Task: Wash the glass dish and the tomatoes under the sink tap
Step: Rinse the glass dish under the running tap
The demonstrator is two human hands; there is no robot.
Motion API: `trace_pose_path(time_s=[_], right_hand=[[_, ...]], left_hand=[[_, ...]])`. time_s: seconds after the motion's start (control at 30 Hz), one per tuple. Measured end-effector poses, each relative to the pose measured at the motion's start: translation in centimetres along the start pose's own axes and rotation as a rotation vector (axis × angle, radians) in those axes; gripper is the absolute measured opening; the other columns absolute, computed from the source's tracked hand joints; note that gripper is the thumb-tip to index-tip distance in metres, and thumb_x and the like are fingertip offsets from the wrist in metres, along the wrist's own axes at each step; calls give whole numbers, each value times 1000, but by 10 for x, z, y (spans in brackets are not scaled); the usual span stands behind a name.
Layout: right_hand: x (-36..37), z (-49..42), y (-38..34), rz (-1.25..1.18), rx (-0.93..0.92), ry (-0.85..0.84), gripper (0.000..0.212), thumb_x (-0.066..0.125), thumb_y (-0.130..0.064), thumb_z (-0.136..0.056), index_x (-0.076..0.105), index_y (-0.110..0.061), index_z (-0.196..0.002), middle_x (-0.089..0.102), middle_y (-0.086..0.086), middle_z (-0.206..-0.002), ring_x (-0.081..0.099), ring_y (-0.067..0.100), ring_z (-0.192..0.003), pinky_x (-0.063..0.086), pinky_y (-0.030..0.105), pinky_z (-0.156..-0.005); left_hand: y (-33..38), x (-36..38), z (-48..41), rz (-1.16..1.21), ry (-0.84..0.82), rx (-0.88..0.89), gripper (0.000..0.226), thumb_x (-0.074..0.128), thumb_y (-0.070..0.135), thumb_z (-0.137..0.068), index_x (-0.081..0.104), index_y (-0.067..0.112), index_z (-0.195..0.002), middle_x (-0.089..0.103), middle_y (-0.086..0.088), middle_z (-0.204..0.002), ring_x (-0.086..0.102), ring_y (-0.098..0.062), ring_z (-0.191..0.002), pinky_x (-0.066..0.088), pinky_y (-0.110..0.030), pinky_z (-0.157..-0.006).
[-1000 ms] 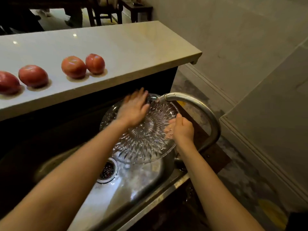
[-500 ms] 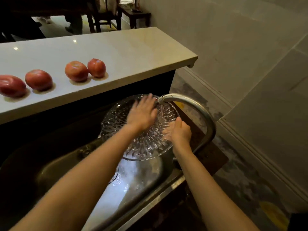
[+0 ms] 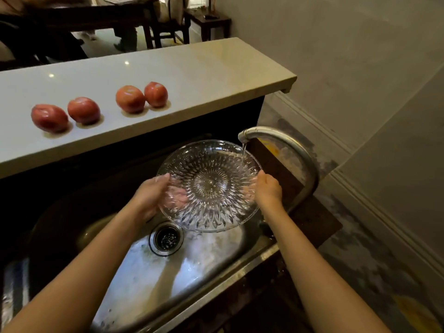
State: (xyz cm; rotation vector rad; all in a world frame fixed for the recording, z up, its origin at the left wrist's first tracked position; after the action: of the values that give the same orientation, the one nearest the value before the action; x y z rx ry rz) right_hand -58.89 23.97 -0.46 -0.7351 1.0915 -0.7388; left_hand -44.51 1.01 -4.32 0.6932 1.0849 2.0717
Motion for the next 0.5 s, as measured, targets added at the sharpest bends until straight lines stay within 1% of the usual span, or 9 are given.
trace_pose_path(time_s=[0.03,0.1,0.17,0.2,0.23,0.27,0.3,0.37,0.5], right_hand=[[0,1,-1,172,-23,-4,47,25,-36,-100,57,-3,-105,63,16,-100,62,33,-90,43,34,-68],[-1,5,-2,503,-109,3,40,26,-33,-100,54,-6,-110,59,15,-109,58,35,-97,39,36,-68],[-1,11,0,747,-163,8,26,36,-18,-98,53,-6,-114,55,14,-115,55,33,-100,41,39,-70],[1,13,3,812,-150,-14,25,41,-11,-95,52,-5,-117,53,14,-118,54,33,-103,45,40,-73],[3,14,7,847,-130,-35,29,46,-6,-92,51,-4,-120,52,15,-120,53,33,-106,47,41,-78],[3,15,10,861,-112,-48,31,48,-5,-91,51,-3,-121,53,16,-120,53,33,-108,48,41,-82],[3,14,10,871,-108,-46,30,49,-5,-91,52,-2,-121,54,17,-120,53,33,-108,49,41,-83],[2,14,9,931,-111,-35,28,48,-4,-91,55,-3,-118,58,17,-117,56,33,-106,51,39,-81],[5,16,10,1074,-142,-94,30,43,4,-90,59,-2,-116,62,16,-114,60,32,-104,53,38,-79]], left_hand=[[2,-2,3,-17,36,33,28,34,24,-101,52,3,-95,71,-14,-62,69,-25,-54,57,-30,-47],[8,-8,9,-60,100,116,27,34,25,-101,52,5,-92,70,-12,-59,67,-22,-50,55,-27,-44],[14,-18,13,-124,185,194,26,37,25,-100,54,9,-89,69,-15,-64,67,-23,-52,55,-28,-45],[15,-23,14,-148,229,210,25,38,26,-99,54,10,-88,68,-20,-71,67,-27,-57,57,-32,-51],[15,-27,15,-156,258,212,25,39,26,-99,54,10,-88,66,-24,-77,67,-32,-62,58,-39,-57],[16,-29,15,-155,270,211,25,39,26,-99,53,9,-89,64,-27,-79,66,-35,-64,58,-42,-59],[16,-30,16,-154,276,217,24,39,26,-99,52,8,-90,64,-28,-78,65,-36,-63,57,-41,-55],[15,-32,18,-192,294,238,24,39,26,-99,52,9,-89,63,-26,-73,64,-34,-58,57,-37,-50],[14,-31,21,-293,332,263,25,39,28,-99,51,14,-82,64,-20,-66,64,-32,-51,57,-38,-49]])
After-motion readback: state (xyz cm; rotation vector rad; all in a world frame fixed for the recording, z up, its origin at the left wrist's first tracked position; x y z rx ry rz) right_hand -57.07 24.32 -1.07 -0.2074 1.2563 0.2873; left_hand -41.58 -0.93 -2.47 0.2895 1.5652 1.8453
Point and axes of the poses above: each hand's wrist, its own z-axis away from the middle knuckle, its own x-axis out of the palm, y = z × x, the point moved 6 cm from there along -z, towards the middle knuckle
